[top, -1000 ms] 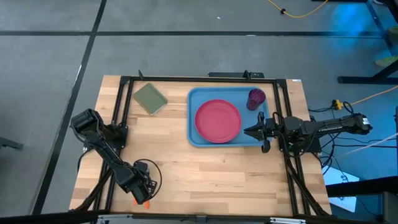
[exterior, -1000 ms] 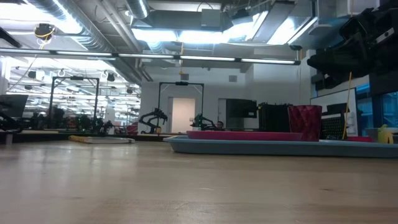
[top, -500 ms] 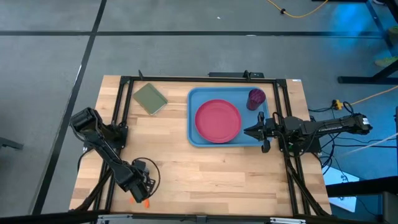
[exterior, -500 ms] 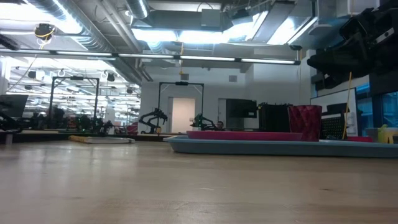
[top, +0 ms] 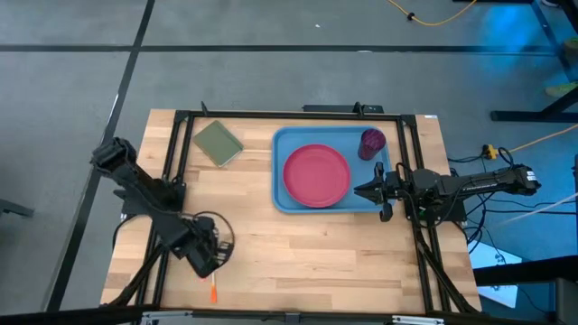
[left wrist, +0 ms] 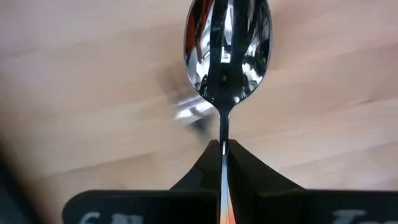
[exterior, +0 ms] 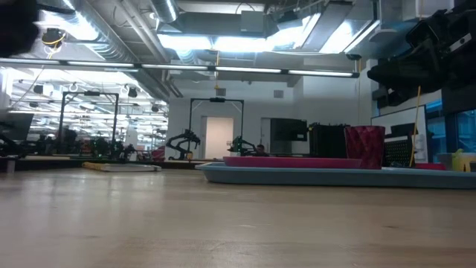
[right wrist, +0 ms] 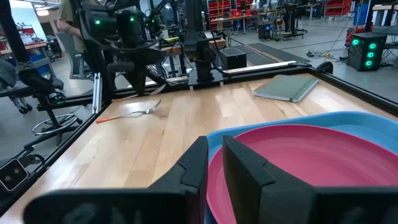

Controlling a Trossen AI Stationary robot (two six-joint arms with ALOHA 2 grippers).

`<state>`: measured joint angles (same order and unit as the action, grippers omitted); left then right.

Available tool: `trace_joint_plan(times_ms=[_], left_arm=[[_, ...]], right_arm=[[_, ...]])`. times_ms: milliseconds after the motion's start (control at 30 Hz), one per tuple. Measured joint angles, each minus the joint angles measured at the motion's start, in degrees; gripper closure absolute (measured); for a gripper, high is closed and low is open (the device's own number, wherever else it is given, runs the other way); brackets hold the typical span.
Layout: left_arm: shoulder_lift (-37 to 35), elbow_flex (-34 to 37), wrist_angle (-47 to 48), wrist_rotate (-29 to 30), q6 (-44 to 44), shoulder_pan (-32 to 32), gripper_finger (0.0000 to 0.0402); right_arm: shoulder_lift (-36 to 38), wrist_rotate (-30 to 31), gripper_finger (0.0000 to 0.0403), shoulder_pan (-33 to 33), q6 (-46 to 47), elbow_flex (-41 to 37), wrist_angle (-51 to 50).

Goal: Pick and place plate/cup/fork/spoon on tray
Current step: Move the orange spoon to the bottom center of the blue tray

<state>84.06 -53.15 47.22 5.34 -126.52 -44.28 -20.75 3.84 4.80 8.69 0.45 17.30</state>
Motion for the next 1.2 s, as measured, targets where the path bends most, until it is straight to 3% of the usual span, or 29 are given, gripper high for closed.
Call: trace_joint_plan(times_ms=[233,467,700,833,1067,1200], left_arm=[[5.96,-0.07,-16.01,0.55,18.22,12.24,0.0401],[16.08,-2.07,-31.14,-6.85,35.78,23.29,0.0401],[24.64,-16.4,-30.33,-10.31,51.44,29.36,0.0401],[31.18,-26.26,-23.81,-10.62,58.88,31.55,0.0401],[40.93,-41.08,-16.51,-11.09,66.11,32.8,0.0401],[43.81,-46.0,-15.9,-11.05,67.04,32.82,0.0401]], right_arm=[[0.0,0.0,0.035,-0.01,0.0,0.0,0.0],[0.0,0.01,0.035,-0.01,0.0,0.0,-0.01],[0.0,0.02,0.035,0.0,0.0,0.0,-0.01],[-0.02,0.02,0.035,-0.02,0.01,0.0,0.0],[0.0,0.02,0.035,0.0,0.01,0.0,0.0],[0.0,0.0,0.035,0.0,0.02,0.0,0.0]])
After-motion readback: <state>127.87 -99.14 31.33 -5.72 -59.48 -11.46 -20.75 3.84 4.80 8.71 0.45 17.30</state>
